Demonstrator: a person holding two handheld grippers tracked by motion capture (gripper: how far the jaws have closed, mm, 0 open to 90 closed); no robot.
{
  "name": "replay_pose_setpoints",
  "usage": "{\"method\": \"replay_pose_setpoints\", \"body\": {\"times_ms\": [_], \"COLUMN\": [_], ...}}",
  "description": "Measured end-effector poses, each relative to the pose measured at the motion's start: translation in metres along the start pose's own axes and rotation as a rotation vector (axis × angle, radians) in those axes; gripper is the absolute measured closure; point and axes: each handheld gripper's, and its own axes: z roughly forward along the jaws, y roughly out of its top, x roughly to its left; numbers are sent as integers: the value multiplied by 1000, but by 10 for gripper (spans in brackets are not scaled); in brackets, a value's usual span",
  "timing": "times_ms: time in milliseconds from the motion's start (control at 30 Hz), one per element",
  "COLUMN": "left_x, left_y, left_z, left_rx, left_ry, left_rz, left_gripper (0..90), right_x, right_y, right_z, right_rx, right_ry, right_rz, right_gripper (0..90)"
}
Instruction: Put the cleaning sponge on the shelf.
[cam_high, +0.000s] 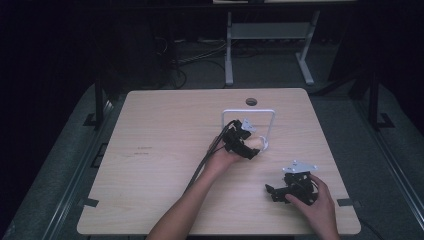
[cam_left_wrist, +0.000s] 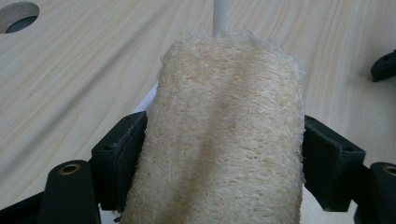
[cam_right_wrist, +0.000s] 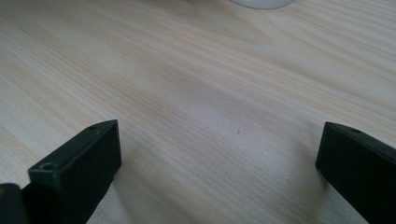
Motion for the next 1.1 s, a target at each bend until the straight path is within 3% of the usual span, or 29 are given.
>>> {"method": "replay_pose_setpoints", "body": {"times_ms": [633, 1100], "left_x": [10, 14], "left_y": [5, 1], "left_z": [18, 24], "left_rx": [38, 53], "left_ry": [46, 51], "left_rz": [3, -15], "left_gripper": [229, 220], "right_x": [0, 0], "right_y": [0, 0], "right_z": [0, 0], "right_rx": [-1, 0], "right_ry": [0, -2], "right_rz": [-1, -2], "right_gripper": [0, 0]}}
